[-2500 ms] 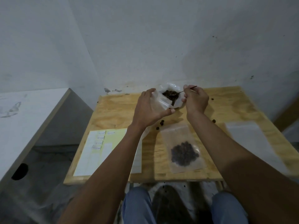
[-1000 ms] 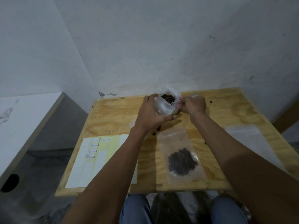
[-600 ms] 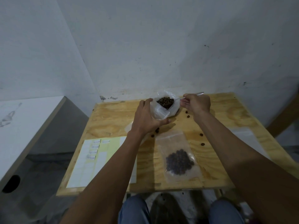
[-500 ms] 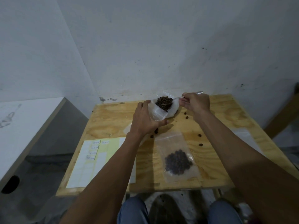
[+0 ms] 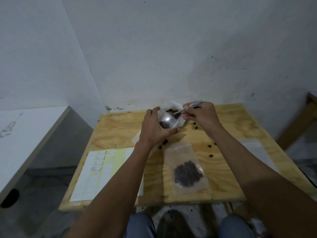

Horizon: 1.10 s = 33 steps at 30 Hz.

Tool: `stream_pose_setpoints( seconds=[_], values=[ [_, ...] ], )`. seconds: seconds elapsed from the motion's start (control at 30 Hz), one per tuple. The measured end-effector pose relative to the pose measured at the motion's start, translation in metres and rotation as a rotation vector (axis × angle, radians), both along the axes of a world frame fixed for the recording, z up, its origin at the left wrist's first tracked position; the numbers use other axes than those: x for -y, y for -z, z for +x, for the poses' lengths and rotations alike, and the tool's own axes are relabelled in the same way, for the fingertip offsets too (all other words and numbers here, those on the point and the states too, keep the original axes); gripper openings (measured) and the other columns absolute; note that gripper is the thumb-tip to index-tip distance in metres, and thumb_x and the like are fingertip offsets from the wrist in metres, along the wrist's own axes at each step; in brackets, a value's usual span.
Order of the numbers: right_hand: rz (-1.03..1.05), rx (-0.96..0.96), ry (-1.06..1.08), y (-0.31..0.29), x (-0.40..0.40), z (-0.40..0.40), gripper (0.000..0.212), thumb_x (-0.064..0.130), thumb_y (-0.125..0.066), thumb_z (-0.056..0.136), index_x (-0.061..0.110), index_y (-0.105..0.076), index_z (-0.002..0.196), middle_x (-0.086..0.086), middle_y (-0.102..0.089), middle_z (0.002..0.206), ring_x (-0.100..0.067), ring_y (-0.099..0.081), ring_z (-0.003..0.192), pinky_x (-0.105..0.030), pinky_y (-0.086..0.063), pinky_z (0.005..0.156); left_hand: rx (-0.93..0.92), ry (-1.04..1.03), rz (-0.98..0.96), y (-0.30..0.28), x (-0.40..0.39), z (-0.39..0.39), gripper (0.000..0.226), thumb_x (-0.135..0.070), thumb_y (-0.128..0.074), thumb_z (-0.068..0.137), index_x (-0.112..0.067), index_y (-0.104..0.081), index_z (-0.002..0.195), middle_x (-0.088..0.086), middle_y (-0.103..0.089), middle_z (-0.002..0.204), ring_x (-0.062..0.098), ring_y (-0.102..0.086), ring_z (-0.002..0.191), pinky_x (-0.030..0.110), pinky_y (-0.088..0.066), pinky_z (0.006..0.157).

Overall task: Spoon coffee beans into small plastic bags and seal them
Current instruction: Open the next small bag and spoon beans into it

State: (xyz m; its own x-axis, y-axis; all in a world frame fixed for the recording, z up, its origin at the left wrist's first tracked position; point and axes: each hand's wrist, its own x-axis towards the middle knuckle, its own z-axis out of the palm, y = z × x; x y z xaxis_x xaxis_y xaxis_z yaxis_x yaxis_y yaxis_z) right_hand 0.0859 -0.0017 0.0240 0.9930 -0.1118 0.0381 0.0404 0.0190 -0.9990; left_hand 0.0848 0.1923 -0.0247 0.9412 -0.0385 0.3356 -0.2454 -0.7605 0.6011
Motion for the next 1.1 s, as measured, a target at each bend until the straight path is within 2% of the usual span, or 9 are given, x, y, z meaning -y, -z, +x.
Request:
stream_pose_setpoints(
  seconds=[0.2,0.33,0.5,0.63,0.8,0.87,0.97,1.03,1.1],
  values=[
    [0.048,-0.021,0.383,0.015,0.005,0.019,0.005,0.003,-0.071,0.089,0.005,-0.075,0.088,-0.012,-0.075,0.074,-0.018,-0.073,0.062,-0.036,-0.064,0.073,0.015,-0.002,0.014,0.002,-0.011,0.003,0.115,-0.079,-0.079,0.055,-0.016,-0.042,0.144,0.001,-0.05,0.13,0.02,-0.052,0.117,0.041,-0.051,0.092],
    [-0.1,-0.007,0.421,0.028,-0.001,0.023,0.008,0.005,-0.069,0.091,0.006,-0.076,0.086,-0.009,-0.074,0.073,-0.018,-0.074,0.063,-0.041,-0.065,0.073,0.026,0.053,0.051,-0.003,-0.009,0.004,0.11,-0.074,-0.082,0.059,-0.017,-0.043,0.143,0.0,-0.052,0.131,0.019,-0.053,0.117,0.04,-0.051,0.09],
    [-0.244,0.008,0.419,0.039,-0.01,0.028,0.032,0.003,-0.069,0.088,0.027,-0.071,0.068,0.001,-0.073,0.067,-0.021,-0.075,0.067,-0.041,-0.064,0.073,-0.013,0.119,0.006,-0.002,-0.004,0.009,0.11,-0.065,-0.087,0.061,-0.017,-0.04,0.147,-0.004,-0.048,0.135,0.01,-0.047,0.116,0.029,-0.044,0.091],
    [-0.224,-0.101,0.362,0.044,-0.014,0.029,0.022,0.004,-0.07,0.089,0.017,-0.073,0.071,-0.006,-0.074,0.068,-0.011,-0.07,0.055,-0.023,-0.057,0.056,-0.019,0.136,-0.027,0.003,-0.001,0.012,0.108,-0.064,-0.088,0.061,-0.019,-0.04,0.146,-0.008,-0.047,0.131,0.005,-0.044,0.112,0.026,-0.041,0.088],
    [-0.094,-0.231,0.287,0.042,-0.017,0.035,0.015,0.002,-0.069,0.086,0.007,-0.072,0.071,-0.011,-0.075,0.068,-0.021,-0.071,0.058,-0.037,-0.064,0.069,-0.009,0.138,-0.024,0.007,-0.001,0.012,0.106,-0.064,-0.088,0.061,-0.017,-0.042,0.144,-0.005,-0.049,0.131,0.006,-0.044,0.113,0.024,-0.039,0.088],
    [-0.03,-0.265,0.301,0.04,-0.015,0.036,0.014,0.003,-0.069,0.087,0.003,-0.071,0.073,-0.013,-0.074,0.069,-0.021,-0.07,0.058,-0.035,-0.064,0.07,-0.008,0.141,-0.024,0.006,-0.002,0.012,0.105,-0.064,-0.088,0.061,-0.018,-0.042,0.144,-0.006,-0.048,0.129,0.006,-0.044,0.112,0.024,-0.04,0.088],
    [0.054,-0.281,0.361,0.035,-0.013,0.034,0.012,0.003,-0.069,0.089,-0.001,-0.071,0.077,-0.014,-0.073,0.071,-0.018,-0.069,0.055,-0.027,-0.062,0.062,0.003,0.141,-0.011,0.004,-0.003,0.011,0.104,-0.064,-0.088,0.061,-0.018,-0.043,0.143,-0.012,-0.044,0.123,0.008,-0.044,0.113,0.026,-0.041,0.088],
    [0.104,-0.263,0.393,0.031,-0.011,0.033,0.014,0.001,-0.068,0.089,-0.001,-0.07,0.076,-0.015,-0.072,0.072,-0.018,-0.068,0.055,-0.023,-0.059,0.055,0.009,0.122,0.013,0.004,-0.004,0.009,0.106,-0.068,-0.086,0.06,-0.019,-0.043,0.143,-0.011,-0.045,0.123,0.011,-0.047,0.114,0.03,-0.046,0.09],
    [0.149,-0.239,0.396,0.026,-0.008,0.032,0.013,0.0,-0.069,0.089,-0.001,-0.069,0.076,-0.015,-0.072,0.071,-0.018,-0.068,0.054,-0.024,-0.059,0.056,-0.001,0.074,0.055,0.004,-0.004,0.008,0.111,-0.077,-0.081,0.057,-0.022,-0.041,0.145,-0.006,-0.05,0.129,0.015,-0.051,0.116,0.038,-0.05,0.091]
  ],
)
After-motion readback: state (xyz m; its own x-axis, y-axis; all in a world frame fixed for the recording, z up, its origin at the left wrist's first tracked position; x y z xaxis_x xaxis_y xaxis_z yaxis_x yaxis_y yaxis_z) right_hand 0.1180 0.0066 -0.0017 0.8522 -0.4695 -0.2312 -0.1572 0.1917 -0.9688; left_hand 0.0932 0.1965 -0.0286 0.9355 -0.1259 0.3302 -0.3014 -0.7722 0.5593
